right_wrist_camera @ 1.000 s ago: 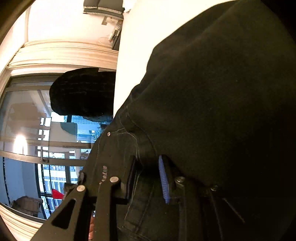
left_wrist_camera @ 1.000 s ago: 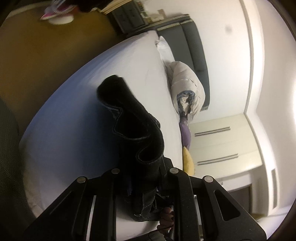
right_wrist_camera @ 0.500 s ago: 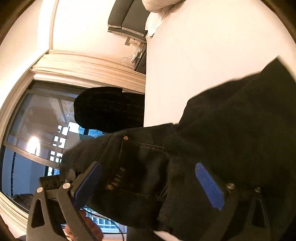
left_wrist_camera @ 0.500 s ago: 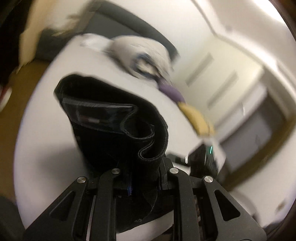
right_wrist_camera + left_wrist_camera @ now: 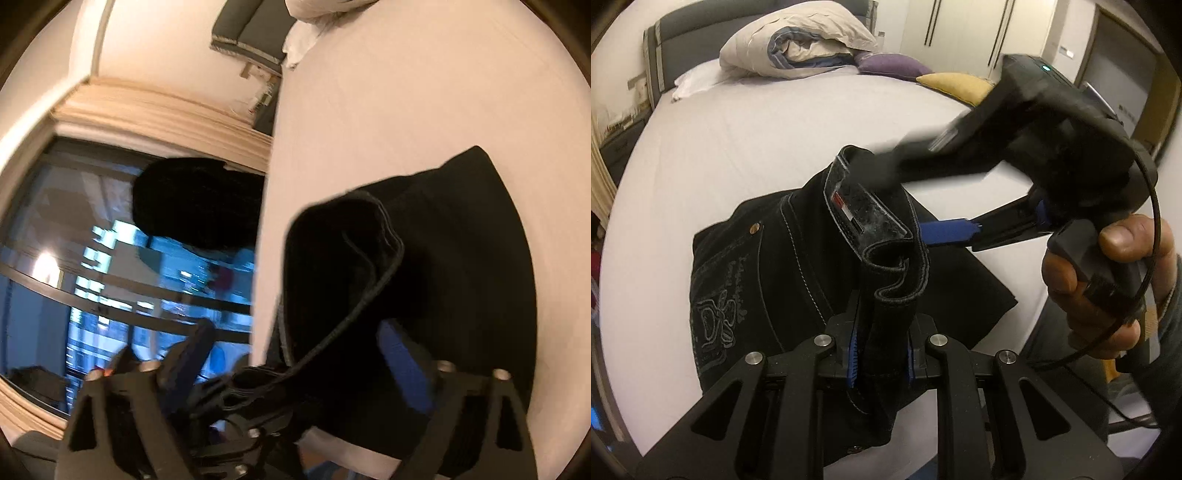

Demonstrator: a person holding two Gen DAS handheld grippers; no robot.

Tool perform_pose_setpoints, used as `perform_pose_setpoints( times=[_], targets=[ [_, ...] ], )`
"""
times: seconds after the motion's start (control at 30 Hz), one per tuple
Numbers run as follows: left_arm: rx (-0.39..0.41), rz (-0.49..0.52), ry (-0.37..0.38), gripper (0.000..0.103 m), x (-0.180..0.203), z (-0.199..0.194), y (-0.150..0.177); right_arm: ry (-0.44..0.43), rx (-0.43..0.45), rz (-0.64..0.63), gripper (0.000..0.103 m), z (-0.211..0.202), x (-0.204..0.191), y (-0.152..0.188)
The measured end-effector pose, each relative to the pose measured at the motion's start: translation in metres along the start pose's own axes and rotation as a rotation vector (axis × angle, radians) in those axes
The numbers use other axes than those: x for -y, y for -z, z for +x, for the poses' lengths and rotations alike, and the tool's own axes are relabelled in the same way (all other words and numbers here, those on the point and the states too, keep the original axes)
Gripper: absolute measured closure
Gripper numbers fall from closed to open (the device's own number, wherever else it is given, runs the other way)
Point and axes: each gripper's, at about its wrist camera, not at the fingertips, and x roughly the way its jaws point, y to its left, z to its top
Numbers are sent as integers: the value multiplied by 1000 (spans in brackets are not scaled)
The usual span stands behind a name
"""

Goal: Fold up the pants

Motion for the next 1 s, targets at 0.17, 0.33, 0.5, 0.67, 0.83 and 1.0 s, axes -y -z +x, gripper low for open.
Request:
perform_pose_setpoints(
  times=[0.17, 0.33, 0.5, 0.67, 0.83, 1.0],
  targets=[
    [-7, 90, -43, 86, 32, 12, 14, 120, -47, -51, 78, 11, 1, -3],
    [4, 131, -45, 86, 48, 15, 16, 126, -12, -111, 85, -7, 0, -6],
    [24, 172, -52, 86, 67, 8, 18, 73, 12, -149, 85, -26, 8, -18],
    [11, 212, -67, 86, 94, 17, 16, 52, 4, -139, 86, -32, 34, -27],
    [-44, 249, -65, 86, 114, 48, 21, 42, -23, -80, 86, -31, 72, -23],
    [-119, 280, -55, 70, 123, 83, 41, -6, 0, 46, 80, -28, 117, -16]
  ],
)
